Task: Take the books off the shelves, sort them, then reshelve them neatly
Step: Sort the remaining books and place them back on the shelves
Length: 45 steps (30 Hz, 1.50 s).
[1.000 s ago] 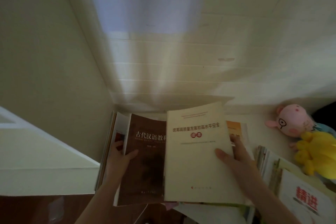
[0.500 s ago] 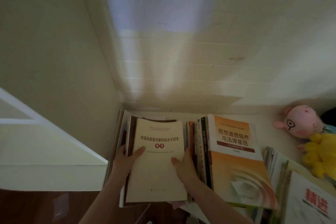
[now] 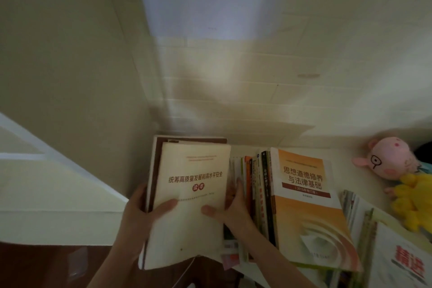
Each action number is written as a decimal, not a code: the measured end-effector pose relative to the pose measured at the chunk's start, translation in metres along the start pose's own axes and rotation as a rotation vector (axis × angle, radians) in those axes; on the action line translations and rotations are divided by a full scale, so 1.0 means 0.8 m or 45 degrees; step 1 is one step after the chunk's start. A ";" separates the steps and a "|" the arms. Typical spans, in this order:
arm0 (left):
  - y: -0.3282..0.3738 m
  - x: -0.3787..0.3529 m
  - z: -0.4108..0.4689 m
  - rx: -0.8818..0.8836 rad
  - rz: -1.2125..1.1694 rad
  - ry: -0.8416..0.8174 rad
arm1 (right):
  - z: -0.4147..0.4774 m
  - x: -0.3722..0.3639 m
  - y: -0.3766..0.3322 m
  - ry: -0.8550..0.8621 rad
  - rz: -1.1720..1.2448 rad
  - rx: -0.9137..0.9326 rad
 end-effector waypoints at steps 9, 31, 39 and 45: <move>0.085 0.023 -0.032 -0.171 -0.360 -0.457 | -0.034 0.008 -0.085 -0.555 0.049 0.243; -0.069 -0.031 0.049 -0.104 1.330 0.084 | -0.133 0.160 -0.133 0.140 0.369 0.343; -0.075 -0.058 0.073 -0.031 1.597 0.307 | -0.136 0.162 -0.121 0.121 0.355 0.325; -0.048 -0.058 0.079 0.207 1.718 0.397 | -0.135 0.161 -0.111 0.080 0.345 0.281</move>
Point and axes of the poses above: each hand's wrist, its own z-axis towards the middle knuckle, its own x-axis out of the back of the hand, y = z × x, the point moved 3 cm from there along z, towards the middle knuckle, and after that the axes turned 2 degrees about z, right-handed, at the moved point
